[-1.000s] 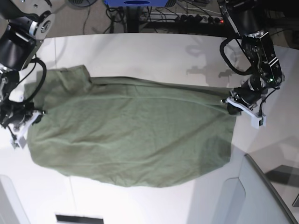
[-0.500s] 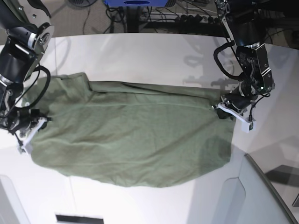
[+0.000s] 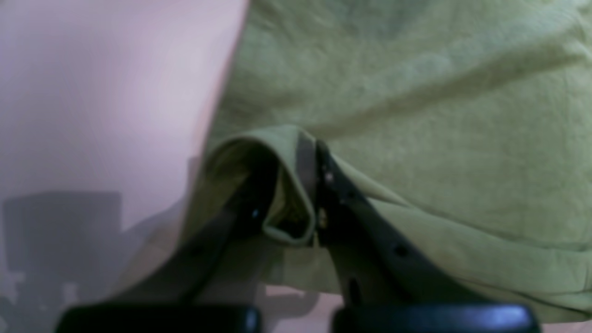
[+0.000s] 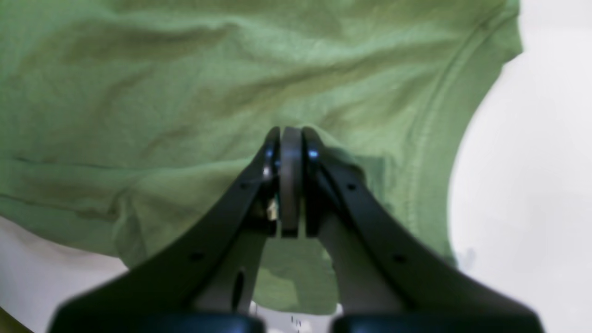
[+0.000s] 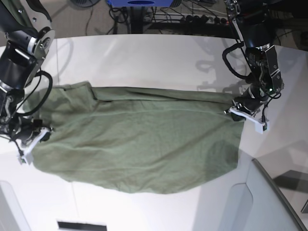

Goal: Layout the t-shirt on the table in an organized manner, then fold the t-shirt properly
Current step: 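Fold the held edge over the shirt body with both grippers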

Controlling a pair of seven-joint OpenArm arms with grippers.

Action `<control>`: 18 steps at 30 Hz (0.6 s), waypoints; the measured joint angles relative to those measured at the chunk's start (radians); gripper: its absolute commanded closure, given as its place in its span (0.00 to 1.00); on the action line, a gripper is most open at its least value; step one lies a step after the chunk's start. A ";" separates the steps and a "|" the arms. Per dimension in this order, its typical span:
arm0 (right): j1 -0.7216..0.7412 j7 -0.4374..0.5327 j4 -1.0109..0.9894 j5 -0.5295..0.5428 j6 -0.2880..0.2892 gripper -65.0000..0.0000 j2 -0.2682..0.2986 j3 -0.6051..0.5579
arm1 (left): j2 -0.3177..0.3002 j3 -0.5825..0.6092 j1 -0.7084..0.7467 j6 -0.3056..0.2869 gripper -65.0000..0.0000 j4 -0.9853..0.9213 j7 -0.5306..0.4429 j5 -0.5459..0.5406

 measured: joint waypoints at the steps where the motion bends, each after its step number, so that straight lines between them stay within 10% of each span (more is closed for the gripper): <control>1: -0.003 0.011 -0.007 -0.001 0.000 1.00 0.000 0.000 | 0.002 0.000 0.000 -0.001 1.00 0.000 0.000 0.000; 6: -0.004 0.025 -0.021 -0.001 0.000 0.99 0.000 0.002 | -0.003 0.000 0.000 0.000 1.00 0.000 0.000 0.000; 11: -0.008 0.024 0.014 -0.003 0.000 0.75 -0.002 0.003 | -0.002 -0.008 0.002 0.000 0.96 0.012 0.002 0.001; 18: -0.055 0.026 0.280 0.005 0.000 0.50 0.002 0.007 | -0.027 -0.016 0.000 0.003 0.23 0.148 -0.005 -0.007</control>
